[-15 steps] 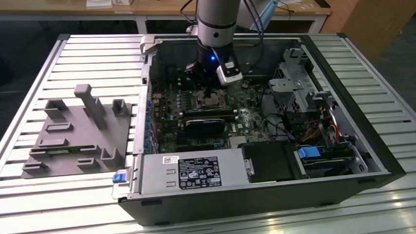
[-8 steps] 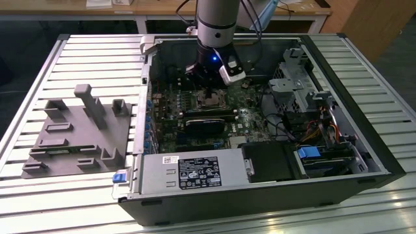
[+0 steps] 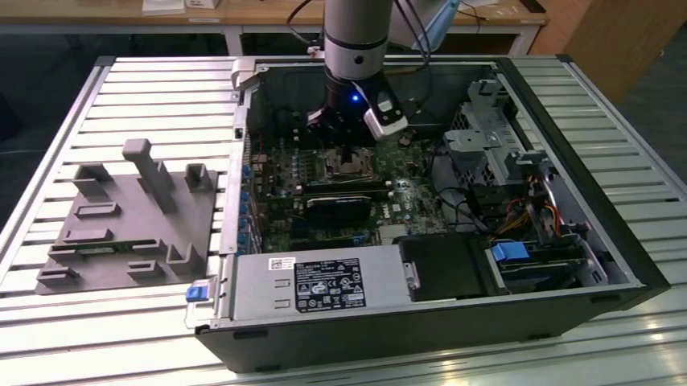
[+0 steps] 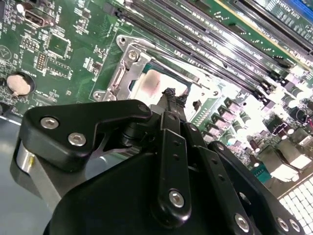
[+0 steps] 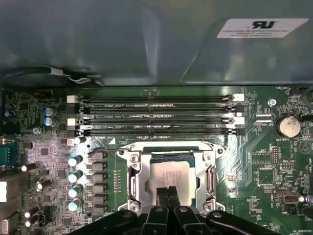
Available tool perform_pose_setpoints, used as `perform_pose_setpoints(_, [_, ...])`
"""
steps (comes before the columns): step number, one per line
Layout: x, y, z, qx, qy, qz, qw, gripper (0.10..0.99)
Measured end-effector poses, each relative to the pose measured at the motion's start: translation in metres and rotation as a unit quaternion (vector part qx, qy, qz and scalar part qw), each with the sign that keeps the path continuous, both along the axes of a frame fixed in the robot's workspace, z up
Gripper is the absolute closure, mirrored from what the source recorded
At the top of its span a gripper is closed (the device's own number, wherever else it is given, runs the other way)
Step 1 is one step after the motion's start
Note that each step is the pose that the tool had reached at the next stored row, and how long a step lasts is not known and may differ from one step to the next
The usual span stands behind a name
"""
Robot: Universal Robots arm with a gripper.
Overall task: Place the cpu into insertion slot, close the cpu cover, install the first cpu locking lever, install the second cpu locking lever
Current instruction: 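Close the cpu cover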
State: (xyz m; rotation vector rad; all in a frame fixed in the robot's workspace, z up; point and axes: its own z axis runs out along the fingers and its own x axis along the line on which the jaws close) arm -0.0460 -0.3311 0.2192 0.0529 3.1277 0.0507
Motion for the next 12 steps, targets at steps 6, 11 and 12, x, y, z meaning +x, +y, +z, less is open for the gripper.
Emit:
perform_pose_setpoints(6, [-0.0064,-0.0001,-0.0006,0.0009,-0.0014,0.001,1.0,0.984])
perform_pose_setpoints(11, [-0.0123,-0.0004,-0.0038,0.0021,-0.0058,0.001,1.0,0.984])
perform_pose_setpoints(12, [-0.0131,-0.0004,-0.0044,0.0021,-0.0058,0.001,1.0,0.984])
